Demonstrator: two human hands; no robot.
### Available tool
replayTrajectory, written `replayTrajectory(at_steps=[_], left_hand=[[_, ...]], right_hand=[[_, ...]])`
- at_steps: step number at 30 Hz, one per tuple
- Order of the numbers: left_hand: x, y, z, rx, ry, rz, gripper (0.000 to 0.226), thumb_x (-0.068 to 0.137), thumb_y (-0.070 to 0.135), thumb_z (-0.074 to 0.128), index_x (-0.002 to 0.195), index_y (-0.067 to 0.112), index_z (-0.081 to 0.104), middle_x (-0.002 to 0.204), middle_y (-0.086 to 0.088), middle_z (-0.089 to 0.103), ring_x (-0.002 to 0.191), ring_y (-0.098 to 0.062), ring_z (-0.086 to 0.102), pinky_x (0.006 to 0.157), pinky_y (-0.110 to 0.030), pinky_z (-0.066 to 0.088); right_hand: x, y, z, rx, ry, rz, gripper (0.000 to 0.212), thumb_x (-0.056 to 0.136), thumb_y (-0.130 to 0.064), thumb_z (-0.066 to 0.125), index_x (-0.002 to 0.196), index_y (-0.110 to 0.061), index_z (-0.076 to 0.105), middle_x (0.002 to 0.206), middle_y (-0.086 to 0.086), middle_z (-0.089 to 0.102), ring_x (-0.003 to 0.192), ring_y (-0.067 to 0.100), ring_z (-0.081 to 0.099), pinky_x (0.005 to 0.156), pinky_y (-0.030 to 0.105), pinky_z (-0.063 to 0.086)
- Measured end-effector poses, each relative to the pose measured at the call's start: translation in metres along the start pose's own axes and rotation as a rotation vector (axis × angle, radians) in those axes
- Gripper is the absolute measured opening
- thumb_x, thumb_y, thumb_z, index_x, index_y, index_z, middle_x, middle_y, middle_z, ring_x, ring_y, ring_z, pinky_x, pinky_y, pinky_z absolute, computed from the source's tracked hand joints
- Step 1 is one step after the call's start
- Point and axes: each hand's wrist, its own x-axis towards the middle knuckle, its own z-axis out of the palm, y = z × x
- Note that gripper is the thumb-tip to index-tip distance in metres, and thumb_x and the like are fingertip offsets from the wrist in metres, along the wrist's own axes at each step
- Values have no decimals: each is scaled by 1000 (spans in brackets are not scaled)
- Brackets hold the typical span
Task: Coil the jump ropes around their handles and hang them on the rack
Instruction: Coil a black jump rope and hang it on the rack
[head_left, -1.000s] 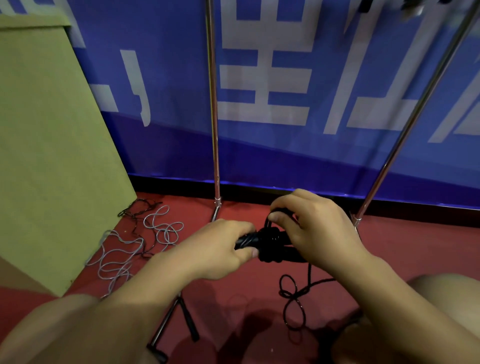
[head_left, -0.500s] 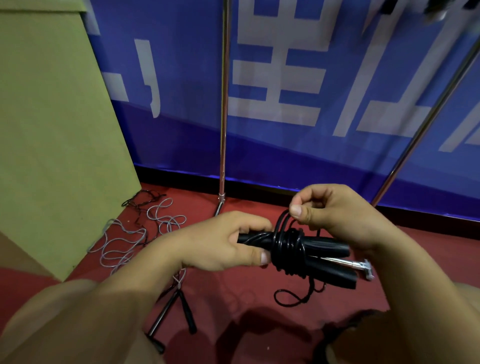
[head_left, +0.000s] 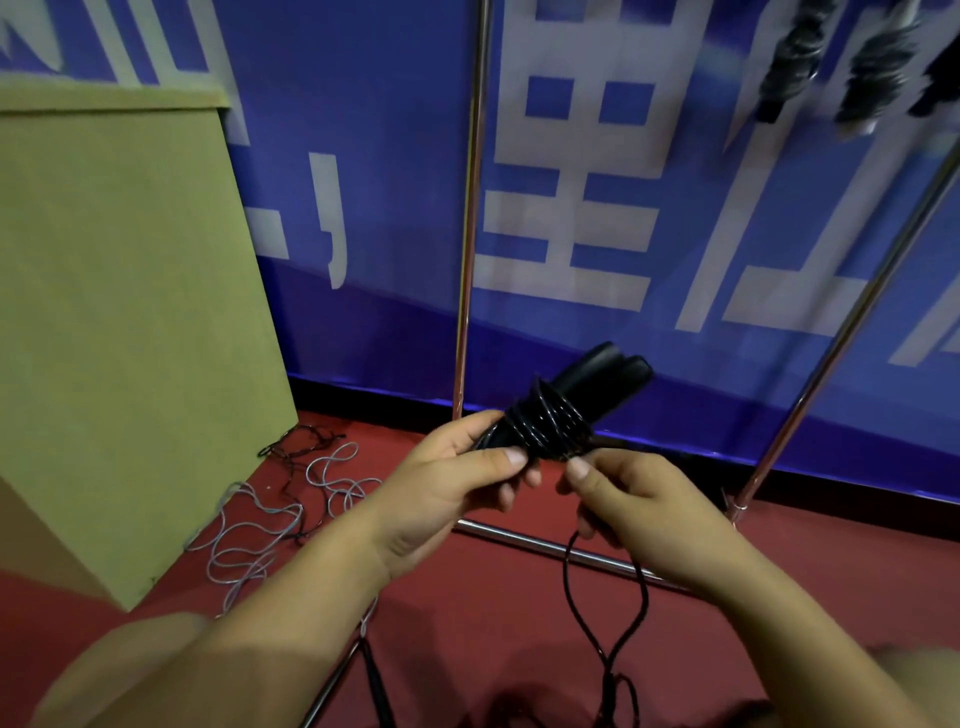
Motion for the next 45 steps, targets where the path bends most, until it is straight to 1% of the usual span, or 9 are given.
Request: replayTrajectory(at_steps=[3,5,8,18,23,30,33,39,45], left_hand=[[3,-1,-1,-23,111,-52,28,82,14,63,110,6,65,76,-4,66,61,-11,50,62,-22,44],[5,-2,0,-11,168,-67,17,91,7,62,107,5,64,75,-3,66,60,-11,49,60,-21,43],[7,-4,3,16,246,-76,12,96,4,54,98,9,65,75,-2,67,58,-11,48,59,-21,43],[17,-12,-1,156,439,-100,12,97,10,55,94,8,66,73,4,69,56,-8,48,62,-25,44],[20,-15,-8,371,603,-55,9,95,13,61,93,14,69,74,3,72,61,-14,49,63,-27,42],[15,-16,-12,957,636,-110,14,93,34,62,102,28,52,85,10,61,80,-16,59,70,-34,44],[15,-19,-13,1047,591,-119,14,93,36,60,102,30,49,86,11,61,83,-20,62,74,-38,51],[19,-20,-15,1122,548,-100,12,93,37,59,102,32,53,72,9,57,77,-24,62,61,-34,41],[26,-18,-18,1134,506,-97,11,95,34,59,103,31,52,72,9,56,70,-19,60,58,-32,43]], right_hand=[[-1,6,4,-237,106,-74,15,93,-41,61,80,-33,62,68,-8,69,61,6,64,63,29,51],[-2,8,6,-345,123,-86,6,92,-41,62,94,-35,64,71,-8,68,67,7,64,68,34,53],[0,12,8,-483,159,-57,23,92,-41,57,114,-36,60,82,-11,69,80,13,66,73,36,53],[3,11,11,-435,181,87,10,86,-30,52,91,-27,61,78,-5,66,73,18,62,71,40,54],[0,9,7,-444,201,100,12,87,-30,53,94,-28,62,78,-5,67,72,18,62,70,38,54],[-11,-3,11,-520,113,-170,17,98,-41,47,96,-28,58,83,-12,58,79,12,57,70,35,49],[-12,-7,11,-582,142,-234,21,99,-42,46,102,-28,62,88,-10,58,82,15,60,70,36,50],[-11,-7,10,-659,217,-217,32,91,-49,42,95,-28,66,83,-9,65,78,19,64,65,38,51],[-12,-7,7,-623,286,-151,25,91,-49,56,92,-27,67,78,-10,67,76,14,64,68,34,50]])
